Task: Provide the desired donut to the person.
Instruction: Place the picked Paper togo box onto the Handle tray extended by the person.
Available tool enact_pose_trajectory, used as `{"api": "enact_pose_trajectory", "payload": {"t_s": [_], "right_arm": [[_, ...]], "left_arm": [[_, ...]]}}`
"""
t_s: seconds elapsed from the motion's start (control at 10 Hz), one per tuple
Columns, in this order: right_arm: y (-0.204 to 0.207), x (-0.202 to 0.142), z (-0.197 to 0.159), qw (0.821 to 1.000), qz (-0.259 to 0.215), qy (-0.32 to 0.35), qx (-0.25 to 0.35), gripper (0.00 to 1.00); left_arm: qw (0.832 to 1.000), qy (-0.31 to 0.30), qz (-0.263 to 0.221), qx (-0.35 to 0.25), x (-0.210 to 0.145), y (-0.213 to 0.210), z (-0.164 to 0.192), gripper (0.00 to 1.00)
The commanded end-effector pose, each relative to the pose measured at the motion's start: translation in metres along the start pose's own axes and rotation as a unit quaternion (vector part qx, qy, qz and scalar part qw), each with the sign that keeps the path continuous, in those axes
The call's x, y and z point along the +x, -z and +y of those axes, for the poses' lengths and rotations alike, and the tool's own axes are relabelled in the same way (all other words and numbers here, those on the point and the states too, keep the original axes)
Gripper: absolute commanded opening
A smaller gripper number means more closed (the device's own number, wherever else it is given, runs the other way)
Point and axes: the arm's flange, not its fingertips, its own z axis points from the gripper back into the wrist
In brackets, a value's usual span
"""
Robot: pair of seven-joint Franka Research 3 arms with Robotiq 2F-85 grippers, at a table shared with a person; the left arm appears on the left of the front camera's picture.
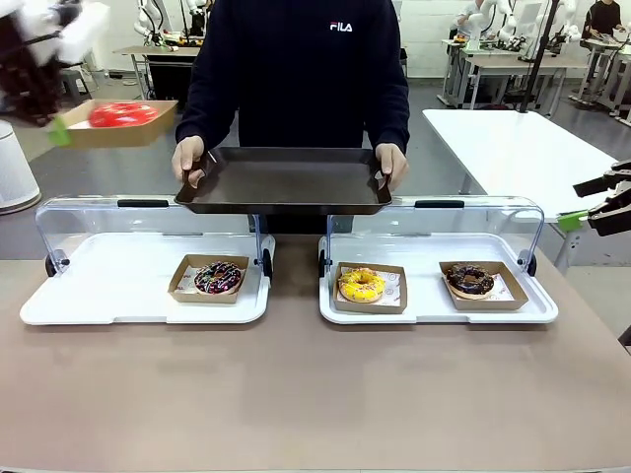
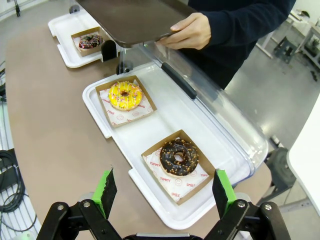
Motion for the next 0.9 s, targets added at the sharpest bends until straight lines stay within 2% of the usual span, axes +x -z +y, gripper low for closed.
{"api": "enact_pose_trajectory", "payload": {"t_s": [0.0,0.3,0.4,0.5,0.6,0.7,0.8], "right_arm": [[0.002,-0.002,-0.001,1.0,-0.01,-0.001,0.005,1.0],[0.002,-0.002,-0.001,1.0,-0.01,-0.001,0.005,1.0],[0.002,-0.002,-0.001,1.0,-0.01,-0.001,0.005,1.0],[0.002,-0.002,-0.001,1.0,-0.01,-0.001,0.005,1.0],[0.002,-0.002,-0.001,1.0,-0.01,-0.001,0.005,1.0],[0.002,-0.002,-0.001,1.0,-0.01,-0.001,0.005,1.0],[0.002,-0.002,-0.001,1.0,-0.01,-0.001,0.005,1.0]], "left_arm": [[0.999,-0.014,-0.024,-0.04,0.034,0.02,0.037,0.01],[0.998,0.038,-0.033,-0.029,0.092,0.075,0.067,0.01],[0.998,0.04,-0.033,-0.021,0.1,0.09,0.074,0.01],[0.998,0.049,-0.027,0.011,0.11,0.105,0.077,0.01],[0.998,0.056,-0.035,-0.002,0.122,0.12,0.078,0.01],[0.998,0.048,-0.028,-0.001,0.128,0.133,0.077,0.01],[0.999,0.043,-0.001,0.026,0.131,0.144,0.08,0.01]]}}
